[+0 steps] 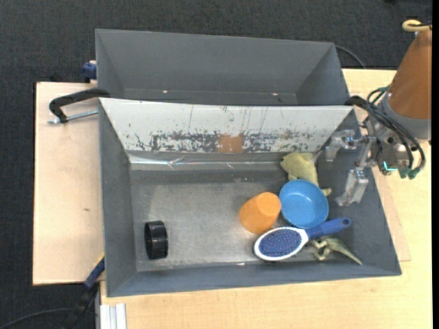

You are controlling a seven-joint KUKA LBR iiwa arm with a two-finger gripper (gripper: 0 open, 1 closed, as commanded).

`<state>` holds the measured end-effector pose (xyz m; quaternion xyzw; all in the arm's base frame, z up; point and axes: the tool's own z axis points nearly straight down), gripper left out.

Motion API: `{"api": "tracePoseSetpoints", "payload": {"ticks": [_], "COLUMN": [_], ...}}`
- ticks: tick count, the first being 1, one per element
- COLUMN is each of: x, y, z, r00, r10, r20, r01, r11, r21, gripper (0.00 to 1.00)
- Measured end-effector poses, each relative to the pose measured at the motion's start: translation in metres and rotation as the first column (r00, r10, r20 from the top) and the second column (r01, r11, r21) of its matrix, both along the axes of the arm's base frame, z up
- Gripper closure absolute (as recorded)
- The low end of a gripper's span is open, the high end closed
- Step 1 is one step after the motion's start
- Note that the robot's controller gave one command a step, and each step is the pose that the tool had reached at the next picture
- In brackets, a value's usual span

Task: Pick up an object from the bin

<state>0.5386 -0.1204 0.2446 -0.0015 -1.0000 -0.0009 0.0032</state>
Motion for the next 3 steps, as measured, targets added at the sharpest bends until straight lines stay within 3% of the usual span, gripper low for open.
{"api": "tracePoseSetpoints", "payload": {"ticks": [1,2,3], "x": [-0.041,-0.040,-0.039], "y": [0.054,0.075,0.074], "z": [-0.114,-0.174,-0.173], "r00": [0.996,0.995,0.995], "r10": [-0.094,0.104,0.104], "r20": [-0.002,-0.002,0.005], "r01": [0.094,-0.104,-0.104], "r11": [0.996,0.995,0.995], "r21": [0.001,0.001,-0.001], "gripper": [0.00,0.00,1.00]}}
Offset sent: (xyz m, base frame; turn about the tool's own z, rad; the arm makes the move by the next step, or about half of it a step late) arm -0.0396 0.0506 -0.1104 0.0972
